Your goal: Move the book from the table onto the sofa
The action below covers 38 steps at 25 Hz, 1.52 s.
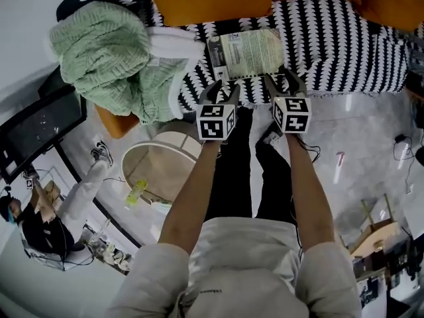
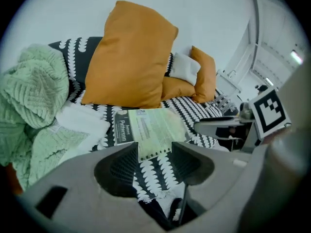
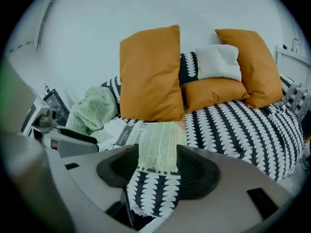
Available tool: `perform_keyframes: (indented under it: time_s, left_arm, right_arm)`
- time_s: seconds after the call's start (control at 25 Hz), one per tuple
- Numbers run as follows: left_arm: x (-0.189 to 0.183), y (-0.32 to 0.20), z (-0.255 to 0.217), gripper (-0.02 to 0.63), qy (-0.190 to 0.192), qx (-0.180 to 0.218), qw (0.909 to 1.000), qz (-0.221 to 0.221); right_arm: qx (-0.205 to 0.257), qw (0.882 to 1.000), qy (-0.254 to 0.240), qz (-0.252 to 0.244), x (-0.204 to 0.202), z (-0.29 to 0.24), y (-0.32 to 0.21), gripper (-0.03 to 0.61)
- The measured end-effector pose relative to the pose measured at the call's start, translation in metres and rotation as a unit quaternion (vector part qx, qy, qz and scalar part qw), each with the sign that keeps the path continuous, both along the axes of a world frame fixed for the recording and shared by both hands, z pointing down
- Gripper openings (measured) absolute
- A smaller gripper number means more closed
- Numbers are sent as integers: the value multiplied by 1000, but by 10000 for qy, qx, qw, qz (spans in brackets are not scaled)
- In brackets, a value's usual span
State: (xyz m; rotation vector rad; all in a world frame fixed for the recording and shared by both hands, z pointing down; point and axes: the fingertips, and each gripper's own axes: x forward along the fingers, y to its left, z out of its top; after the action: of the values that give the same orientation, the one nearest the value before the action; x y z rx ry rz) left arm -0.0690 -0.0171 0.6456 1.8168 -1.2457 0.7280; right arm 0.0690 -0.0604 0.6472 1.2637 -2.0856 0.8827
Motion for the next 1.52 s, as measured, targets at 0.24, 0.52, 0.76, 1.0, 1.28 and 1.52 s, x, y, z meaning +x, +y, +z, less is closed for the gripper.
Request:
perform_keyframes:
  time_s: [0.24, 0.52, 0.76, 1.0, 1.28, 1.52]
  left_arm:
    - [32, 42, -62, 213, -91, 434, 9990, 8]
    - [47, 88, -131, 192, -243, 863, 9957, -235]
    - [54, 123, -186, 126, -346, 1234, 9904, -512]
    - [69, 151, -217, 57, -401, 1446, 9863, -686]
    - [72, 176, -233, 11, -445, 1403, 9872, -615]
    - [56, 183, -252, 9, -347, 1568, 9833, -853]
  right_arm:
    - [201, 9997, -60, -109, 9, -62, 50, 239]
    - [585, 9982, -76, 50, 30, -132, 98, 239]
    - [715, 9968, -349, 72, 27, -178, 131, 239]
    - [705, 9952, -644, 215, 31, -205, 167, 216]
    - [887, 9953, -123, -361, 39, -227, 189, 122]
    - [806, 9885, -719, -1059, 17, -247, 216, 8]
